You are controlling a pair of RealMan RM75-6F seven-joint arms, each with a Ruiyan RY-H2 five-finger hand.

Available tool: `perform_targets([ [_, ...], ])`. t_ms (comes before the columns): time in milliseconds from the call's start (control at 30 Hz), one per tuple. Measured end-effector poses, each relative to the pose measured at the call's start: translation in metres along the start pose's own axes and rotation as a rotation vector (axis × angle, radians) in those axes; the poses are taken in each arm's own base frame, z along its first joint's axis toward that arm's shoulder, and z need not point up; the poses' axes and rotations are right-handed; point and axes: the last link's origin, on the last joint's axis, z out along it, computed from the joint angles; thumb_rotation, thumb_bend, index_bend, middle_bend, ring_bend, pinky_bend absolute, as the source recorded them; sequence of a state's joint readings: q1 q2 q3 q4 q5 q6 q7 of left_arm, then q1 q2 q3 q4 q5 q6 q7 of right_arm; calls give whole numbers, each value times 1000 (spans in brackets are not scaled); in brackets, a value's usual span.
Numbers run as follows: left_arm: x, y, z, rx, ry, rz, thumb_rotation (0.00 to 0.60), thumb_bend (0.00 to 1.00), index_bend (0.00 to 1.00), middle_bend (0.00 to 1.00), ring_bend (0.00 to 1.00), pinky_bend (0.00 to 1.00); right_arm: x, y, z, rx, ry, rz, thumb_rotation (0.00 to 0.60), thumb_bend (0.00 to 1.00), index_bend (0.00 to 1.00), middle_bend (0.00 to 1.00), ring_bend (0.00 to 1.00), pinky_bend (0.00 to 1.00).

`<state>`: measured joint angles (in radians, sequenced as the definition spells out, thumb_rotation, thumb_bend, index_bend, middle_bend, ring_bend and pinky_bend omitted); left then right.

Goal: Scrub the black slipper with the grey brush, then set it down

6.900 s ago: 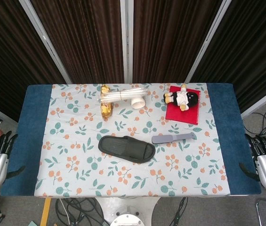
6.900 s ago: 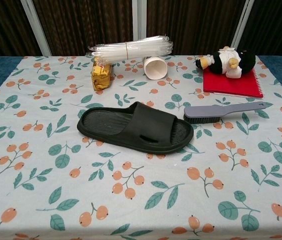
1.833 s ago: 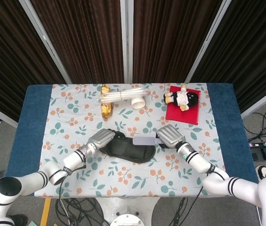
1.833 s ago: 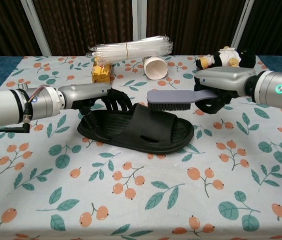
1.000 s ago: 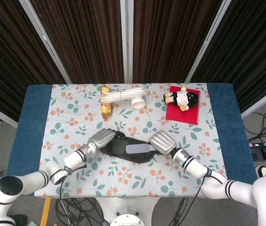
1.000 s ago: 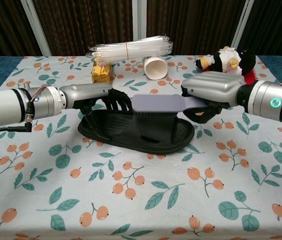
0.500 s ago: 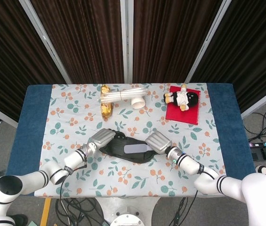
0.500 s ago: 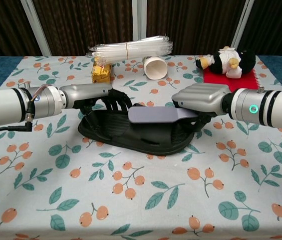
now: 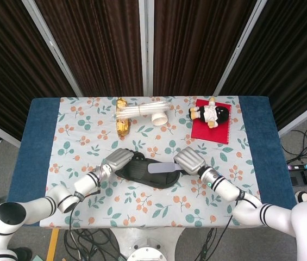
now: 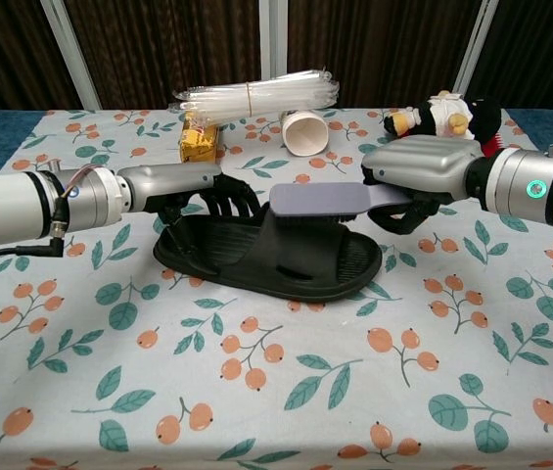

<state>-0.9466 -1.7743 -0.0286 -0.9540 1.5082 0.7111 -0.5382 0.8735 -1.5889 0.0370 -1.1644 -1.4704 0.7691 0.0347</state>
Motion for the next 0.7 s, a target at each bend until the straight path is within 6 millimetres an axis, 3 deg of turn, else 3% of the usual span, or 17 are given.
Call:
perform_targets([
  [167,0,-1,0,5,-1,-2,600,96,421,507,341,300,-6,0,18,-27,-41,-7,600,642,1000,1000,1000,1000],
  [267,1,-2,-1,8,3,-6,600,96,421,507,341,300,-12,-6,17,-2,-69,-21,600,642,1000,1000,1000,1000],
  [600,0,-4,-2,7,4,-2,600,97,414,506,341,300,-19,-13,-16,94,-129,-63,600,642,1000,1000,1000,1000],
  [700,1,-3,-3,1,11,-2,600,98,345,468,304,295,-10,-8,-25,94,-96,-55,600,642,1000,1000,1000,1000],
])
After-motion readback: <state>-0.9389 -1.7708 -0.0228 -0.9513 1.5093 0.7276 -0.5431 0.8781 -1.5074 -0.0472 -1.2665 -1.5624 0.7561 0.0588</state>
